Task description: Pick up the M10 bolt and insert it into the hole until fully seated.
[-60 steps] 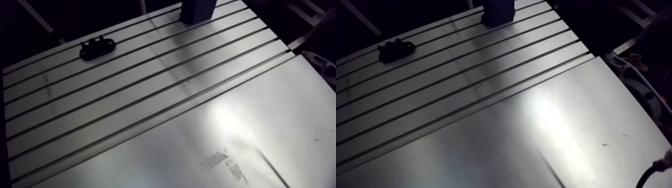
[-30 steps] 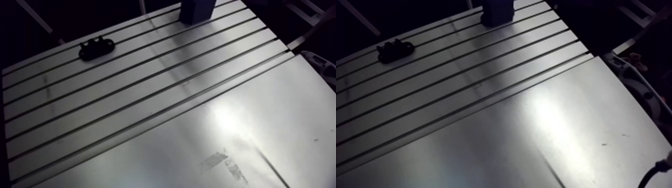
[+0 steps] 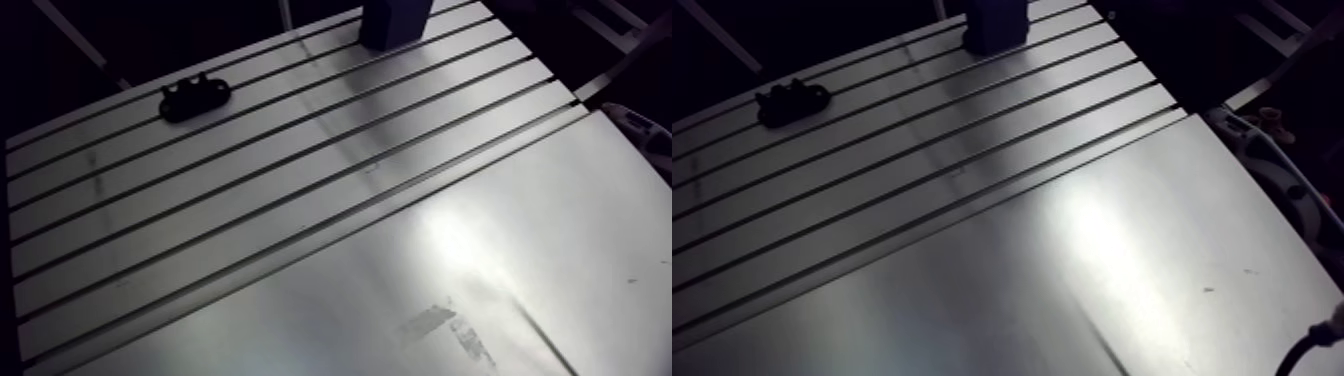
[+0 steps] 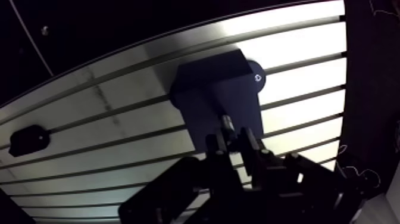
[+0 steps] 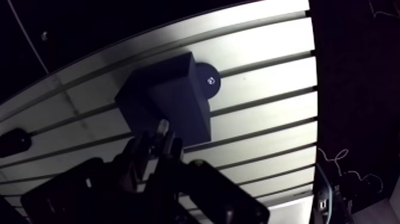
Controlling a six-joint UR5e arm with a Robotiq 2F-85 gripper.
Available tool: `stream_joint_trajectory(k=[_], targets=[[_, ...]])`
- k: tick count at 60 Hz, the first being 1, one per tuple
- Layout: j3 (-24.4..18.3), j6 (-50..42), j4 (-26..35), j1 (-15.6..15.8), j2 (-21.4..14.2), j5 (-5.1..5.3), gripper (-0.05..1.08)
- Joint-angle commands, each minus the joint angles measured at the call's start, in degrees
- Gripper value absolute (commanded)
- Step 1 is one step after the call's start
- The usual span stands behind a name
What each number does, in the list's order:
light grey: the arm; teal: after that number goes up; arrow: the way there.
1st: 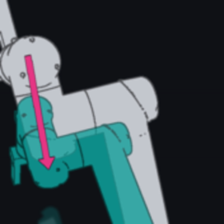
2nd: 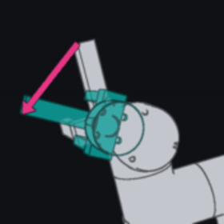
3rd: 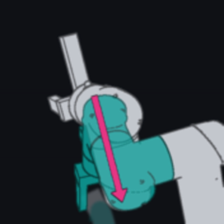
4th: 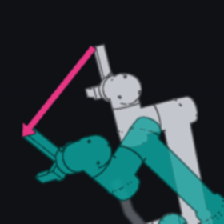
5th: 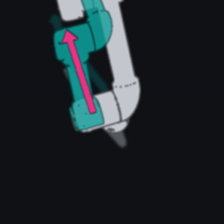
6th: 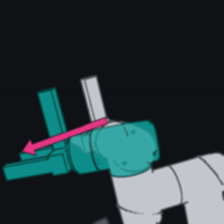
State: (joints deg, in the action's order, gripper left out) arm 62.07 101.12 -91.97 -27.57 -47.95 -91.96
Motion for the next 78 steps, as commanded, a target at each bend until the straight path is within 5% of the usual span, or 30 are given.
stream_joint_trajectory(k=[1,71,73,74,75,76,77,78], targets=[[0.0,0.0,-0.1,0.0,0.1,0.07,1.08],[1.8,-0.1,-0.9,0.0,0.4,-0.10,1.07],[1.8,-0.2,-0.9,0.0,0.4,-0.18,1.03],[1.6,-0.4,-0.9,0.0,0.4,-0.19,0.85],[1.6,-0.4,-0.9,0.0,0.4,-0.19,0.85],[1.6,-0.4,-0.9,0.0,0.4,-0.41,0.40],[1.6,-0.4,-0.9,0.0,0.4,-0.41,0.40],[1.7,-0.1,-1.0,0.0,0.4,-0.52,0.02]])
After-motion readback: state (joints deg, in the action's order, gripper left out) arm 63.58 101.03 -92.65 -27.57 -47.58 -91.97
